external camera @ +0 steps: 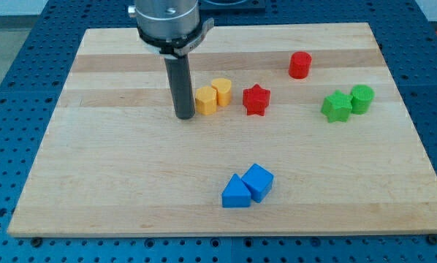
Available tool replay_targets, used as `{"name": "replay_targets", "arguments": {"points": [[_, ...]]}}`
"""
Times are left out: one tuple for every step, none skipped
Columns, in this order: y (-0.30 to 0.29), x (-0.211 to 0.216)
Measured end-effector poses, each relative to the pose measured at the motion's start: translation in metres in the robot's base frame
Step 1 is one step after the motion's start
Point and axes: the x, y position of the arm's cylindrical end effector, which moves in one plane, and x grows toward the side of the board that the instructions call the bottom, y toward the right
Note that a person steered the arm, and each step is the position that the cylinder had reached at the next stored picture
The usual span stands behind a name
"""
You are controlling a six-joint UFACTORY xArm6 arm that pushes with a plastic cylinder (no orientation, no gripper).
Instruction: Move the red star towards the top left corner of the board
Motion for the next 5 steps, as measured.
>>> {"name": "replay_targets", "arguments": {"points": [[0.015,0.018],[0.062,0.02],[0.103,0.018],[0.126,0.013],[0.134,-0.004]]}}
